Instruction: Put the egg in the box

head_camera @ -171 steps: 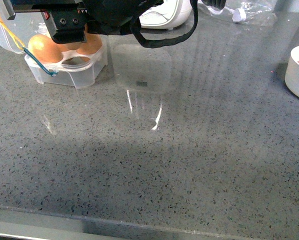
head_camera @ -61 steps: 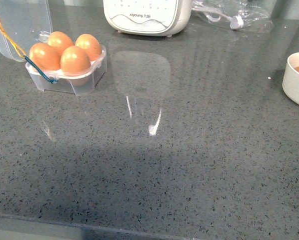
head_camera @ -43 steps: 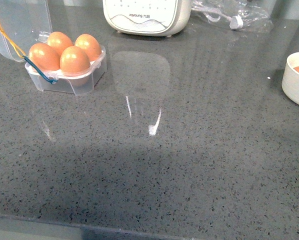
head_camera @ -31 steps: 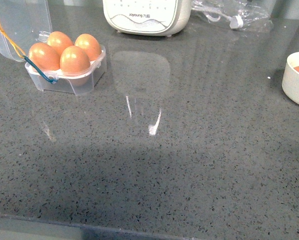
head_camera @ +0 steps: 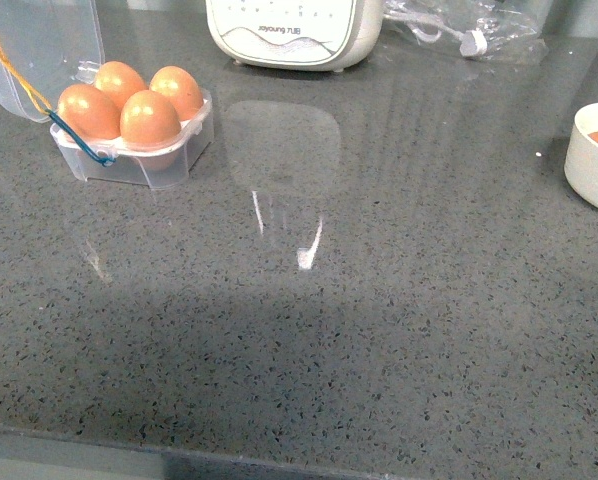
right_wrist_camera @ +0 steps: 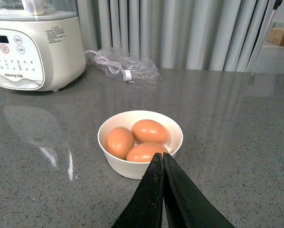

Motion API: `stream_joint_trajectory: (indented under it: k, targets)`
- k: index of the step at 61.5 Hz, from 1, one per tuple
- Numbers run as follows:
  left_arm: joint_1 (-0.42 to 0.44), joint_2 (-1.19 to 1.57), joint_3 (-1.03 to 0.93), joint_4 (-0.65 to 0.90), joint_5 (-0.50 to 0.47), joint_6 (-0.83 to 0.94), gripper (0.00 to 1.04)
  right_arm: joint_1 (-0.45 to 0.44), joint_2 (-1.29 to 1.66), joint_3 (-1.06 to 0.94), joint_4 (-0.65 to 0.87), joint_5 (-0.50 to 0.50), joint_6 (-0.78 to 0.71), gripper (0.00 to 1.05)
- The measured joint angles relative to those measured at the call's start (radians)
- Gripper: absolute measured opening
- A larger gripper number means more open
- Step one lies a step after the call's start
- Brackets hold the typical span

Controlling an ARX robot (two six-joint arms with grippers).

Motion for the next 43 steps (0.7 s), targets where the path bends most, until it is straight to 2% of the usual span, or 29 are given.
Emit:
stream_joint_trajectory:
  k: [43]
  targets:
    - [0.0,0.0,0.0,0.0,0.0,0.0,0.98,0.0,-0.211,-0.05,-0.149,0.0,0.0,0.03]
